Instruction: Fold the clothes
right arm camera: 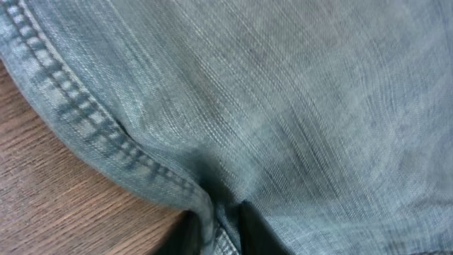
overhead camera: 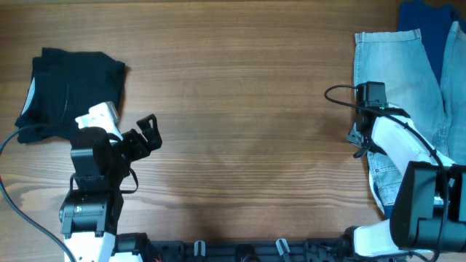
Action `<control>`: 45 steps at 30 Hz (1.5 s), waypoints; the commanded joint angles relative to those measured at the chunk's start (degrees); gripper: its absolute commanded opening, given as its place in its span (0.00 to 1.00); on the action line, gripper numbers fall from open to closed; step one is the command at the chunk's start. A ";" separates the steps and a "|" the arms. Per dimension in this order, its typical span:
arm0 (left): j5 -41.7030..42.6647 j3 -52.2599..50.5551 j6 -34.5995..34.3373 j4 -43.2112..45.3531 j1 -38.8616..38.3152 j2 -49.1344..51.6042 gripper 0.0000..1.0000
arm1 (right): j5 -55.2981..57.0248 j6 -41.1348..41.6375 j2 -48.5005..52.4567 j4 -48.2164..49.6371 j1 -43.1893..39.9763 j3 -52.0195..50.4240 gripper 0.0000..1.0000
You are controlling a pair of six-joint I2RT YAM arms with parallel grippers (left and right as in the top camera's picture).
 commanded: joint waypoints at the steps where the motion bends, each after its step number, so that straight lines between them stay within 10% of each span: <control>1: 0.92 1.07 -0.28 0.13 0.39 0.66 1.00 | 1.38 0.09 0.55 0.26 -0.24 0.79 0.04; 9: 0.90 1.07 -0.28 0.17 0.39 3.10 1.00 | -34.69 -14.75 -15.15 -5.18 5.14 9.42 0.04; 15: 0.90 1.07 -0.28 0.20 0.39 4.42 1.00 | -37.18 -11.61 -20.17 -8.15 23.39 9.31 0.04; 24: 0.92 1.07 -0.31 0.20 0.39 5.27 1.00 | -44.06 4.09 -1.99 31.58 40.83 9.31 0.04; 26: 0.92 1.07 -0.31 0.20 0.39 5.27 1.00 | -44.65 5.73 -0.57 36.26 42.12 9.31 0.24; 29: 2.47 1.07 -0.74 0.17 0.39 5.27 1.00 | -42.23 3.61 -1.46 32.44 40.74 9.33 1.00; 34: 10.49 1.07 -4.20 0.61 0.26 6.47 1.00 | -25.38 4.22 -11.58 7.93 29.83 9.33 1.00; 45: 20.22 1.07 -30.10 0.59 -17.66 31.87 1.00 | -25.68 4.22 -17.20 -6.84 20.11 9.31 1.00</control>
